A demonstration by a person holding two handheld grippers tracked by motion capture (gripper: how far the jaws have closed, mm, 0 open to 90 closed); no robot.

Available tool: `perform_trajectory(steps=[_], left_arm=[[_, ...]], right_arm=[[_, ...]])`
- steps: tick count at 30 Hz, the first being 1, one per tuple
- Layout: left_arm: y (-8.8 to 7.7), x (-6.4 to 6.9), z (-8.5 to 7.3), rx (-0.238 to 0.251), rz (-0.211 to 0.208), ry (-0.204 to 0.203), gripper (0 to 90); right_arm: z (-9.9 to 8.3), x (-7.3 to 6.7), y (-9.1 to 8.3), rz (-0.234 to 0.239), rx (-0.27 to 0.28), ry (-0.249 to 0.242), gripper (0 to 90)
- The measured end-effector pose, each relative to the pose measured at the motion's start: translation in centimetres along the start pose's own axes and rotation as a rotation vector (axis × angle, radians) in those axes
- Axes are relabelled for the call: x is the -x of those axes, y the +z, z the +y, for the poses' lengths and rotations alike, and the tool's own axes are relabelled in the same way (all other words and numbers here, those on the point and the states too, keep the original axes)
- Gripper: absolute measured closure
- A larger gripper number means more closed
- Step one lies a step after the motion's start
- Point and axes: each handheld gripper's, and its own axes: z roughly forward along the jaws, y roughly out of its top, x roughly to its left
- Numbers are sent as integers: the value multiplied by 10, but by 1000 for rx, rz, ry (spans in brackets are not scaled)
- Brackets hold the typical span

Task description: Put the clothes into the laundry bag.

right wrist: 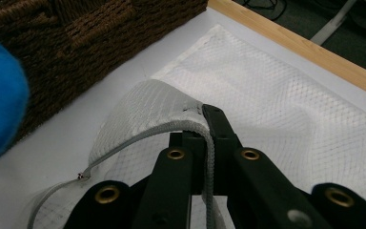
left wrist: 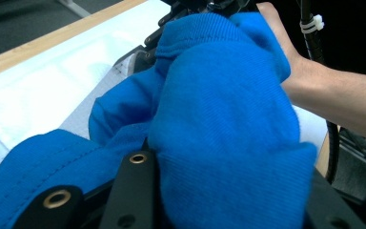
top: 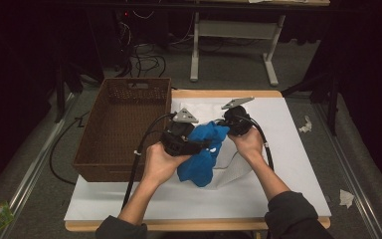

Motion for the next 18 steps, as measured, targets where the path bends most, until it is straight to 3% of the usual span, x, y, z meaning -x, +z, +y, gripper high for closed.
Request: perform_trajectory(steps=[4, 11, 18], left_arm=[[5, 0, -2, -7, -6, -7, 654], [11, 3, -6, 35, -19, 5, 653], [22, 1, -14, -2, -18, 7, 654]], right_arm=[[-1, 0, 0, 1, 1, 2, 895], [-1, 1, 0, -5, -1, 8, 895], [0, 2, 0, 0, 1, 19, 895]])
